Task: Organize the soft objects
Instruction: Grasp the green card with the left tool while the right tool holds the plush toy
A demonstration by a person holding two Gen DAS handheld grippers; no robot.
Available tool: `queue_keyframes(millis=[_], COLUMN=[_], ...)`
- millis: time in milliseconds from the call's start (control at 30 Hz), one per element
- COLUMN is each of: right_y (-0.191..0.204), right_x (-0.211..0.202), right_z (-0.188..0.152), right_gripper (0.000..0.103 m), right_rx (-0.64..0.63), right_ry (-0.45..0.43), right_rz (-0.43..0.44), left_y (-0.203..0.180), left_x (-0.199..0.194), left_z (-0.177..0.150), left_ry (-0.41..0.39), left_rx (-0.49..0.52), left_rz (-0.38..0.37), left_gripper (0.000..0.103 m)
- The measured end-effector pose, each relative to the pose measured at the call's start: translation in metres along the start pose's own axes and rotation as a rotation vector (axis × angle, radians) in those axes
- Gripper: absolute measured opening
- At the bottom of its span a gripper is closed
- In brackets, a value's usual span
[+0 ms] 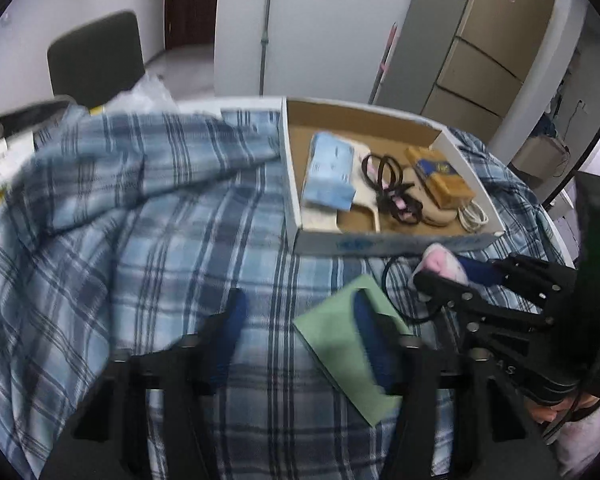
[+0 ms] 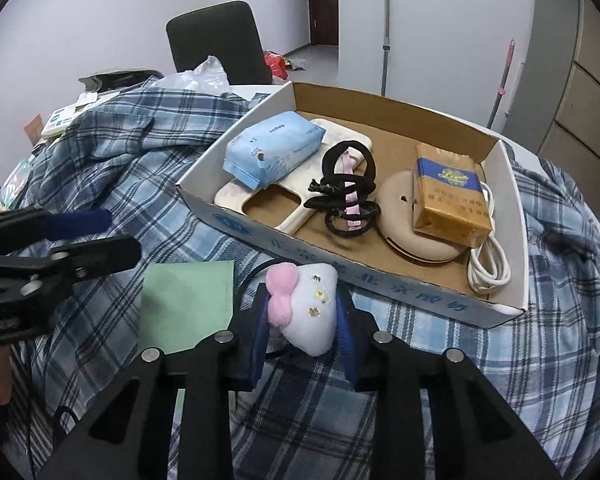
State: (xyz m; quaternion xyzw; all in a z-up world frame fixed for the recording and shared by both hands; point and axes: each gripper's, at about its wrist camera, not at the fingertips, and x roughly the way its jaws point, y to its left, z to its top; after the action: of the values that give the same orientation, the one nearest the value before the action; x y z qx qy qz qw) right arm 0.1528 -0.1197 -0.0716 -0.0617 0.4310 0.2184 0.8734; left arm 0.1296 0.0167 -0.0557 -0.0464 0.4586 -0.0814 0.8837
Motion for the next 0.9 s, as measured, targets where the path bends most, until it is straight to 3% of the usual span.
queue_keyframes(millis=[167,367,800,900], right_y=[0.005,0.010,0.032,0.036], right_x=[0.000,0.009,0.003,-0.002], right_z=[0.000,-0.005,-0.012,-0.012], right_gripper=[0.029,0.029,0.029,0.029], right_rx=[-0.038,-0.057,-0.103,-0.114], right_ry=[0.026,0.069,0.144,0.151], right_rz=[0.004,0.007,0.131,0.127], left_y=[0.004,0.002,0.004,0.007], left_x=[0.014,0.030,0.035,0.034], left_z=[-0.004,-0.010,-0.007,-0.006], left_ry=[0.092,0.163,0.143,0.140], left_rx=[-0.020,0.012,0.009,-0.005], left_rz=[0.017,0.060,0.025,0.002], left_gripper=[0.022,0.022,0.022,0.022])
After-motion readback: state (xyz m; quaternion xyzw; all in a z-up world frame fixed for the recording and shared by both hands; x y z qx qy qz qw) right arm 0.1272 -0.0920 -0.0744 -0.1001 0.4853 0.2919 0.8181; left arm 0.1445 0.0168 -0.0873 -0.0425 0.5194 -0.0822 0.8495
